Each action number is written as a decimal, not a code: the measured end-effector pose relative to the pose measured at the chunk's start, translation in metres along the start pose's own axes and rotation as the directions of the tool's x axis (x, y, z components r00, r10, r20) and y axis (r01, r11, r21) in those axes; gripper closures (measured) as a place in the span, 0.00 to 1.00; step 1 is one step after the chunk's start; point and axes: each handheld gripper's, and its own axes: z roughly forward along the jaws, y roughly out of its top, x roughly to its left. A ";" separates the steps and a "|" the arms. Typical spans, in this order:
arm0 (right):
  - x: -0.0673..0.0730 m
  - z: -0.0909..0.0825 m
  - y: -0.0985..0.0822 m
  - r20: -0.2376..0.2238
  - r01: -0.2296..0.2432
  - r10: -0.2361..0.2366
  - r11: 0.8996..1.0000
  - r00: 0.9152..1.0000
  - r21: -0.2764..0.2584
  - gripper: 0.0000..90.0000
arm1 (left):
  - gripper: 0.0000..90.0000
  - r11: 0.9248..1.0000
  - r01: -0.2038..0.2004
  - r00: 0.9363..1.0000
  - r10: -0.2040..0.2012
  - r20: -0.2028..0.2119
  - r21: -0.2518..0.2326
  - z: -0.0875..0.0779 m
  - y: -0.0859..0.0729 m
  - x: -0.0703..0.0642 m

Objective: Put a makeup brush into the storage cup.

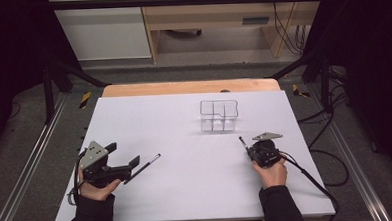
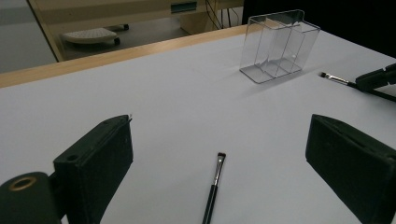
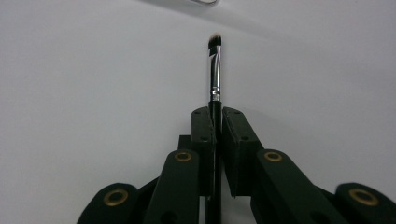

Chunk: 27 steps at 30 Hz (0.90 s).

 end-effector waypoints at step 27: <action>0.000 -0.017 0.041 -0.055 0.090 -0.082 0.984 0.995 0.154 0.67 | 0.07 1.000 0.009 1.000 -0.009 -0.001 0.005 -0.002 -0.001 0.005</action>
